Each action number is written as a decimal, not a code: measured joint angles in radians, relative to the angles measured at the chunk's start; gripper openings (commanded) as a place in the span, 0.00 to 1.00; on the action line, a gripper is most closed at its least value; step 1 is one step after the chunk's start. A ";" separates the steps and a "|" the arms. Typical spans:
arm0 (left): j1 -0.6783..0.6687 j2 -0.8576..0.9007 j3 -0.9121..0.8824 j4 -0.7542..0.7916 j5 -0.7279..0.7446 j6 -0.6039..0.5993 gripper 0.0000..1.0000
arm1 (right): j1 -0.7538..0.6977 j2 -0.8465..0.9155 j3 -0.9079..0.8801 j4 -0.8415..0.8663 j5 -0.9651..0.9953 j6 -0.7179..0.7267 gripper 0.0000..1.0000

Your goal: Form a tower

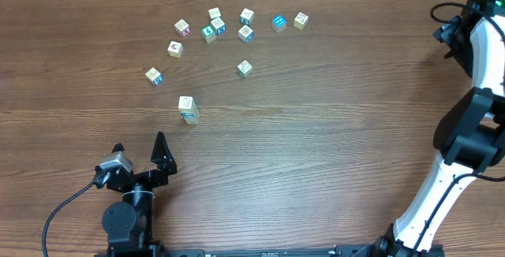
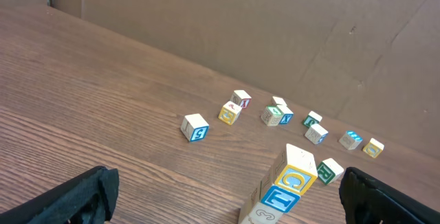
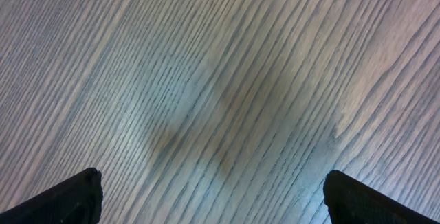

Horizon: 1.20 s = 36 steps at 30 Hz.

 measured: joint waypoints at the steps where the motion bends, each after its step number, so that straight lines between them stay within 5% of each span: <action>1: 0.000 0.000 0.000 0.000 0.000 0.000 1.00 | 0.000 0.000 0.000 0.000 0.000 0.000 1.00; 12: 0.000 0.000 0.000 0.000 0.000 0.000 0.99 | 0.011 -0.038 0.000 -0.003 0.000 0.000 1.00; 22: 0.000 0.000 0.000 0.000 0.000 0.000 1.00 | 0.089 -0.377 0.000 0.002 0.000 0.000 1.00; 36: 0.000 0.000 0.000 0.000 0.000 0.000 0.99 | 0.450 -0.638 0.000 0.000 0.007 0.000 1.00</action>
